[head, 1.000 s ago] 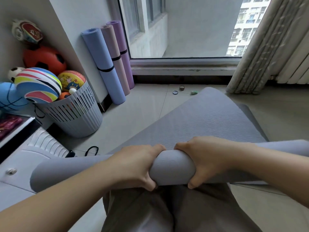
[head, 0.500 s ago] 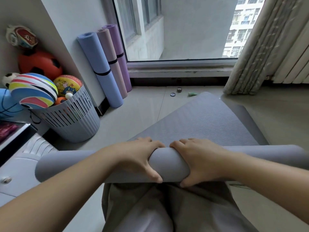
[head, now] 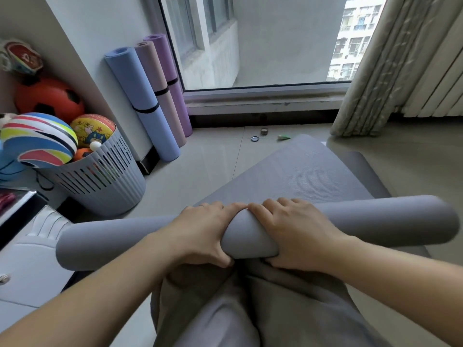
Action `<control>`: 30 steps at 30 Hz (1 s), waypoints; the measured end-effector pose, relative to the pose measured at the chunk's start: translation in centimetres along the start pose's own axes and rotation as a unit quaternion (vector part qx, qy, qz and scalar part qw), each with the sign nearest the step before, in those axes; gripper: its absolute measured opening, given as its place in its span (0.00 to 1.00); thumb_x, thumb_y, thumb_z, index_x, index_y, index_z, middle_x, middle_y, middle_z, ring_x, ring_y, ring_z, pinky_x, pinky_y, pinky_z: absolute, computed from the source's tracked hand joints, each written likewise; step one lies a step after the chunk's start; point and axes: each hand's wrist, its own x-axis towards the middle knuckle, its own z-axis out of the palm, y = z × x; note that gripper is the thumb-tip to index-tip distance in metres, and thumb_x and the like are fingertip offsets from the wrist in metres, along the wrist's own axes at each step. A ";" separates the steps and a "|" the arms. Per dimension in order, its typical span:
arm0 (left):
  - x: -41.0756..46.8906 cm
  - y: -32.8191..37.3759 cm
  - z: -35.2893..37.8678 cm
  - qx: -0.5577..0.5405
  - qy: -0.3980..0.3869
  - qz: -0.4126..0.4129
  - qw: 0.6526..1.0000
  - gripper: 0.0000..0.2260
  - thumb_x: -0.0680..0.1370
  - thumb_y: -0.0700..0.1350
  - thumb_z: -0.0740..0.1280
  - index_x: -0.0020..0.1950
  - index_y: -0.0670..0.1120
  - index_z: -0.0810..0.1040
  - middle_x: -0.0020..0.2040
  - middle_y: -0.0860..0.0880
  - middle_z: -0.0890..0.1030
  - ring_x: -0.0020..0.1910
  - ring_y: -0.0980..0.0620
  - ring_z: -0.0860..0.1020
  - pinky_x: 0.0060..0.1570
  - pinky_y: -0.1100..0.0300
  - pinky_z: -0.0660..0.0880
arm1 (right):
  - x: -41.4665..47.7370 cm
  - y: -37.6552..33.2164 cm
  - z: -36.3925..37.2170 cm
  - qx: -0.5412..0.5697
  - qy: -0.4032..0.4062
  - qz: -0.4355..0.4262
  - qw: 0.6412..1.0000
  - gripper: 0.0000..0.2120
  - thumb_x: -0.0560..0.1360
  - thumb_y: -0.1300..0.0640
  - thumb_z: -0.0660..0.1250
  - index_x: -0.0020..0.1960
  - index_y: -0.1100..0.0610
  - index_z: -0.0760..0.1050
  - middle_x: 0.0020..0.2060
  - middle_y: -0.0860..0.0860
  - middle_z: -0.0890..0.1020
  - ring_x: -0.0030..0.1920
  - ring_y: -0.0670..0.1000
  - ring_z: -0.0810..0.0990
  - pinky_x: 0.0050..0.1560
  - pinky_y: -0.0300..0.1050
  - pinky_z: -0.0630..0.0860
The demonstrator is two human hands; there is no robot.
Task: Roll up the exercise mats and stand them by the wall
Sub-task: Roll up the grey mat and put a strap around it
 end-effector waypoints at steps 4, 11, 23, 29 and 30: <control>-0.1 0.2 -0.7 0.072 0.046 0.001 0.996 0.41 0.67 0.61 0.67 0.75 0.60 0.49 0.64 0.53 0.71 0.61 0.48 0.72 0.59 0.52 0.69 | 0.9 1.3 -2.0 0.033 -0.004 0.002 0.999 0.33 0.63 0.38 0.68 0.64 0.48 0.64 0.49 0.46 0.77 0.48 0.52 0.78 0.41 0.46 0.73; -1.7 1.5 -6.1 0.027 0.073 0.035 0.996 0.36 0.64 0.63 0.69 0.67 0.63 0.54 0.57 0.57 0.75 0.52 0.51 0.77 0.49 0.53 0.74 | 0.9 3.0 -9.1 -0.010 -0.026 -0.052 0.998 0.33 0.59 0.33 0.69 0.60 0.44 0.66 0.45 0.44 0.78 0.42 0.48 0.77 0.38 0.43 0.73; -2.6 1.9 -1.1 -0.097 -0.073 0.046 0.991 0.35 0.66 0.62 0.71 0.69 0.66 0.58 0.64 0.62 0.70 0.61 0.60 0.70 0.61 0.58 0.70 | -0.5 2.6 -3.4 0.205 -0.242 -0.038 0.948 0.35 0.61 0.38 0.77 0.63 0.42 0.68 0.50 0.38 0.77 0.48 0.42 0.76 0.48 0.38 0.75; -2.9 1.5 0.9 0.044 0.010 0.031 0.998 0.41 0.65 0.66 0.68 0.72 0.64 0.50 0.65 0.56 0.69 0.62 0.51 0.70 0.60 0.53 0.67 | -0.8 3.2 -3.1 0.171 -0.249 -0.013 0.953 0.39 0.61 0.33 0.74 0.67 0.44 0.65 0.57 0.42 0.69 0.57 0.45 0.69 0.59 0.46 0.72; -2.7 1.3 0.6 0.030 0.006 0.034 0.999 0.40 0.64 0.66 0.69 0.71 0.64 0.52 0.63 0.56 0.70 0.61 0.51 0.71 0.59 0.53 0.68 | -1.3 2.8 -3.3 0.121 -0.213 -0.019 0.969 0.41 0.61 0.30 0.71 0.68 0.46 0.63 0.58 0.43 0.67 0.58 0.46 0.67 0.60 0.45 0.70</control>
